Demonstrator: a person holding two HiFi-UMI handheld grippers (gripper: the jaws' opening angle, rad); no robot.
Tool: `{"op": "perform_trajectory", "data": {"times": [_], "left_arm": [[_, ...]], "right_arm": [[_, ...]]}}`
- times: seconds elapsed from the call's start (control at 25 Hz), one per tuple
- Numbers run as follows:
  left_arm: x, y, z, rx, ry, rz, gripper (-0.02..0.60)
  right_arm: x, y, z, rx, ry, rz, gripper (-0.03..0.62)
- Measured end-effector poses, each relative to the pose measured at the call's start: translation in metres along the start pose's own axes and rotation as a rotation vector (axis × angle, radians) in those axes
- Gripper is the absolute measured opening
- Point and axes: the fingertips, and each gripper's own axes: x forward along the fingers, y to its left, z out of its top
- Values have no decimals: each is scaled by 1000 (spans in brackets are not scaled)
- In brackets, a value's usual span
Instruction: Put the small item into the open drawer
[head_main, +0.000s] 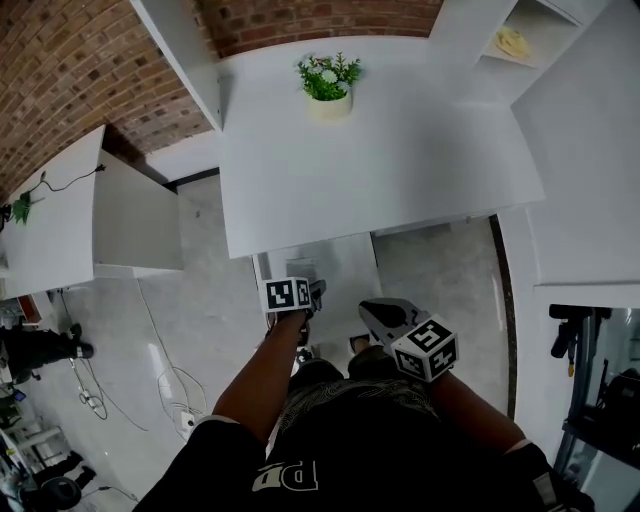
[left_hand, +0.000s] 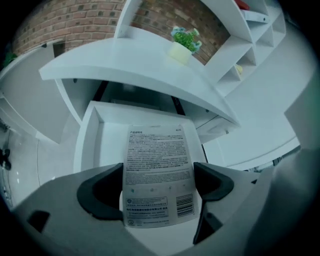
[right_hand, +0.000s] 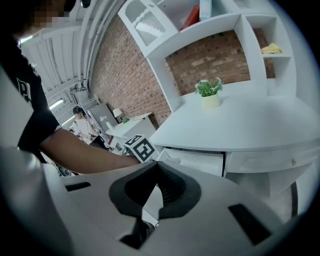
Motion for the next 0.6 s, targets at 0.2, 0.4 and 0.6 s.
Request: {"op": "perform_trajectory", "data": {"times": [0.2,0.4,0.6], "left_arm": [[37,8,0,-29,39,44,426],[68,33,-9,-90,75,94,426],[89,47,-11,-69,75,157,426]], "right_arm": [[7,-17,-5,29,31,28,5],[12,-28,-16,49,72,46,5],[16,-35,-33,63,125,66,5]]}}
